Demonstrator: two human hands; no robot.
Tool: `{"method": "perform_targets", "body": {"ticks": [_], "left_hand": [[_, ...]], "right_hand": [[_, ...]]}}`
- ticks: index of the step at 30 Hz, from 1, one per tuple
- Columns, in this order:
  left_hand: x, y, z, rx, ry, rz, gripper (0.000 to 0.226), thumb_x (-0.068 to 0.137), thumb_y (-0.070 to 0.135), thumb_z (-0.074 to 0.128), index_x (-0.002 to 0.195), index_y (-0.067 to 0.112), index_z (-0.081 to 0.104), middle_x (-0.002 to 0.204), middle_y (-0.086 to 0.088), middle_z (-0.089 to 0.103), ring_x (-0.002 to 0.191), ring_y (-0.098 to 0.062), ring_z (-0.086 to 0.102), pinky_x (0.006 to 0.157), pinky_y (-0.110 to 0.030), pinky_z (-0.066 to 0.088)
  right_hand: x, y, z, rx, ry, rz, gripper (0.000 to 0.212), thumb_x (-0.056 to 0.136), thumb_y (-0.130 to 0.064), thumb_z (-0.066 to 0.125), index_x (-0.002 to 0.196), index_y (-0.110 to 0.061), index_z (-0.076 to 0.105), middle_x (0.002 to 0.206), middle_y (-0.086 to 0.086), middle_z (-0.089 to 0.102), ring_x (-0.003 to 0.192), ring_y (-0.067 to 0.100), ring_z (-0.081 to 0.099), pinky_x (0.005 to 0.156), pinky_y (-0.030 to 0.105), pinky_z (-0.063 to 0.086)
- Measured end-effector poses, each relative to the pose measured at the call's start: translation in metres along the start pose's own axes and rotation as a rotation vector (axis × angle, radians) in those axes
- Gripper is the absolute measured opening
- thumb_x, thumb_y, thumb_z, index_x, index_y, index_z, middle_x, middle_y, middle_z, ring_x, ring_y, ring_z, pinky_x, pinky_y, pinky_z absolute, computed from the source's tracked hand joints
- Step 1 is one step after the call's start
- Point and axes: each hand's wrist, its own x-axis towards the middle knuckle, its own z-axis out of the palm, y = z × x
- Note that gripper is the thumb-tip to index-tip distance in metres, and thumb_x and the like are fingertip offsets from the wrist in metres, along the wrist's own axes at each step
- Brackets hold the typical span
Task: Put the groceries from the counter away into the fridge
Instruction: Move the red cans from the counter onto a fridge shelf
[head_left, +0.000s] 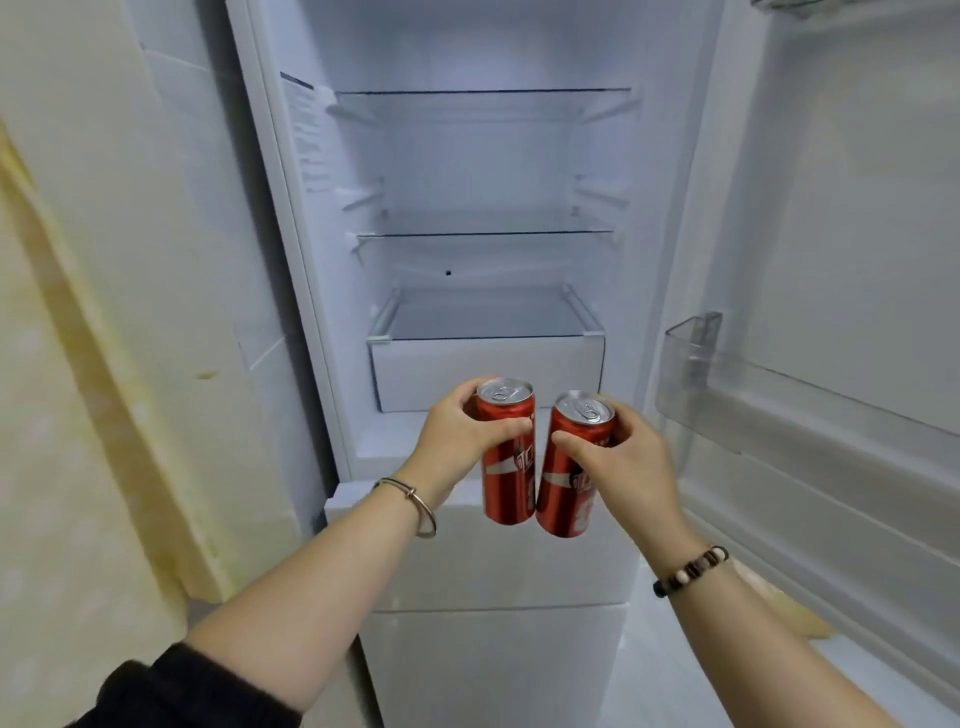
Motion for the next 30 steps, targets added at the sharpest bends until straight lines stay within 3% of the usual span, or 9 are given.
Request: {"method": "perform_targets", "body": {"ticks": [5, 11, 18, 24, 30], "left_hand": [[0.049, -0.003, -0.020, -0.044, 0.091, 0.010, 0.044, 0.070, 0.010, 0.080, 0.110, 0.019, 0.064, 0.102, 0.002, 0.071, 0.094, -0.011, 0.067, 0.079, -0.023, 0.052], [0.110, 0.003, -0.046, -0.044, 0.193, 0.100, 0.039, 0.070, 0.008, 0.079, 0.103, 0.023, 0.065, 0.097, 0.006, 0.071, 0.090, -0.009, 0.067, 0.078, -0.022, 0.053], [0.205, 0.003, -0.082, -0.031, 0.303, 0.167, 0.041, 0.069, 0.013, 0.080, 0.107, 0.020, 0.064, 0.098, 0.006, 0.070, 0.089, -0.008, 0.066, 0.076, -0.022, 0.052], [0.265, -0.008, -0.095, -0.015, 0.304, 0.181, 0.036, 0.068, 0.014, 0.081, 0.092, 0.033, 0.062, 0.084, 0.016, 0.068, 0.075, 0.006, 0.063, 0.068, -0.012, 0.049], [0.302, -0.018, -0.096, -0.009, 0.319, 0.142, 0.036, 0.067, 0.023, 0.081, 0.098, 0.028, 0.063, 0.089, 0.012, 0.070, 0.083, -0.004, 0.066, 0.081, -0.030, 0.055]], "right_hand": [[0.053, -0.003, 0.035, 0.043, -0.055, -0.024, 0.037, 0.071, -0.019, 0.080, 0.103, -0.027, 0.062, 0.091, -0.017, 0.065, 0.083, -0.004, 0.061, 0.068, 0.014, 0.046], [0.113, -0.011, 0.080, 0.094, -0.081, -0.058, 0.037, 0.072, -0.019, 0.078, 0.105, -0.028, 0.063, 0.094, -0.015, 0.069, 0.086, -0.002, 0.064, 0.076, 0.019, 0.049], [0.191, -0.025, 0.135, 0.119, 0.042, -0.120, 0.039, 0.074, -0.016, 0.076, 0.108, -0.027, 0.061, 0.098, -0.015, 0.066, 0.089, -0.002, 0.062, 0.074, 0.016, 0.047], [0.247, -0.029, 0.161, 0.069, 0.129, -0.155, 0.039, 0.072, -0.013, 0.078, 0.107, -0.022, 0.062, 0.094, -0.014, 0.065, 0.087, -0.002, 0.061, 0.073, 0.016, 0.046], [0.288, -0.022, 0.178, -0.014, 0.105, -0.110, 0.040, 0.073, -0.018, 0.078, 0.110, -0.019, 0.063, 0.091, -0.015, 0.064, 0.081, -0.006, 0.059, 0.064, 0.011, 0.042]]}}
